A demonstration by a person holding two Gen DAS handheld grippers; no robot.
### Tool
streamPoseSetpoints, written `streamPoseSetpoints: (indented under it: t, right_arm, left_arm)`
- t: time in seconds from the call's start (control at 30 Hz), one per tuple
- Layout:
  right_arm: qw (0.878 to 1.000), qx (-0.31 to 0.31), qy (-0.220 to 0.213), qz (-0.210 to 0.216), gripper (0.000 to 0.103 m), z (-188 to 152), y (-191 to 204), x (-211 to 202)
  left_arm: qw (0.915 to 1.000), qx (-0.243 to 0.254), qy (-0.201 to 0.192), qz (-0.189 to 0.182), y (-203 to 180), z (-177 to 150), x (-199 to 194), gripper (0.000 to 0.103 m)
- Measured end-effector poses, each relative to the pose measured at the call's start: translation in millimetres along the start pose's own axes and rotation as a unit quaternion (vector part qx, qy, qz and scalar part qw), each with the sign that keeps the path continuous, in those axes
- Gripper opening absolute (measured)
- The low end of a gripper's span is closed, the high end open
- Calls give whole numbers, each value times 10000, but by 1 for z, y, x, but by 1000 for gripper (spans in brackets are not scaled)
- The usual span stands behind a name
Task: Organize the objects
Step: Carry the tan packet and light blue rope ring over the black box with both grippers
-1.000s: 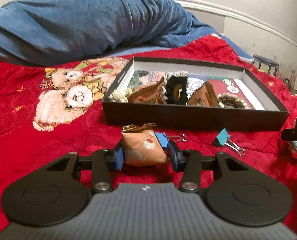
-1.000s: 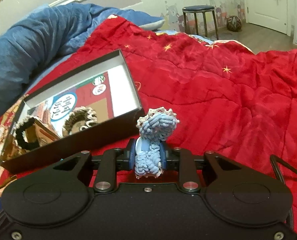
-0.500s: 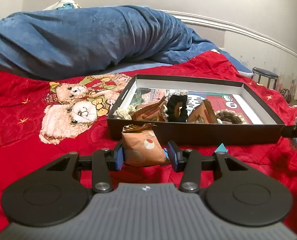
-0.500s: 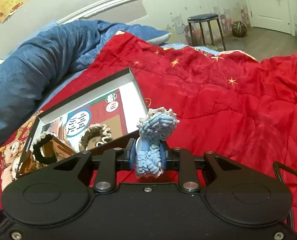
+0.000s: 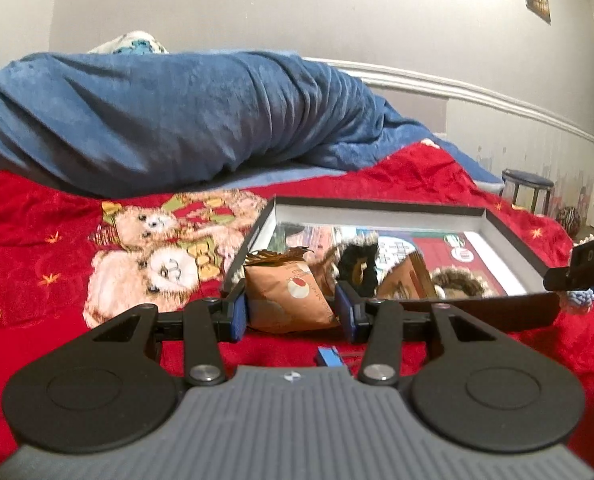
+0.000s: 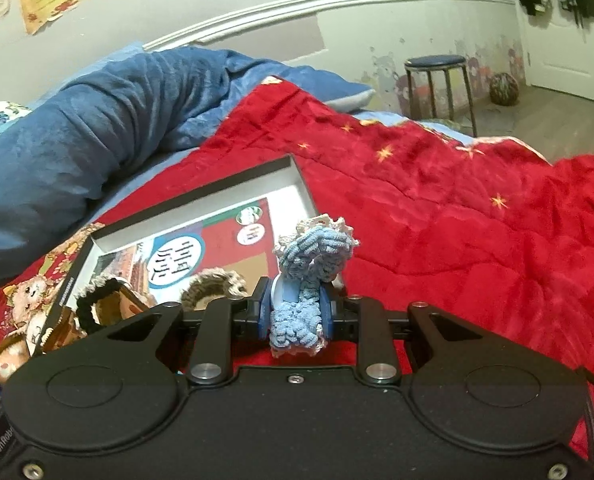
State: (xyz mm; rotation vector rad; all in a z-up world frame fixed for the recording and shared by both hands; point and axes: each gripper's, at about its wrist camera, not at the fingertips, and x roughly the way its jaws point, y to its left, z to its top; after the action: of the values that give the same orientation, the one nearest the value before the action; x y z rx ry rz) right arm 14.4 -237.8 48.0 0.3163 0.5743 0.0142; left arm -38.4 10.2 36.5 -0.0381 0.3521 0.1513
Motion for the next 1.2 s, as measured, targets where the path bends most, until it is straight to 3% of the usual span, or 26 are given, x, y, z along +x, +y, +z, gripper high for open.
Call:
streamPoseSetpoints:
  t: [0.47,0.73,1.2]
  right_arm:
    - [9983,-273,-232,451,24,19,27,11]
    - [9960,-399,-302,737,24,33,49,27]
    - [9891,-633,-331,1287,24,51,74,68]
  left_arm:
    - [9974,-14,-692,178,13,17,14,49]
    - [9966,-6,-792,248,21,22,27,49]
    - [9916,218,-1238,-298,39,33,43,49]
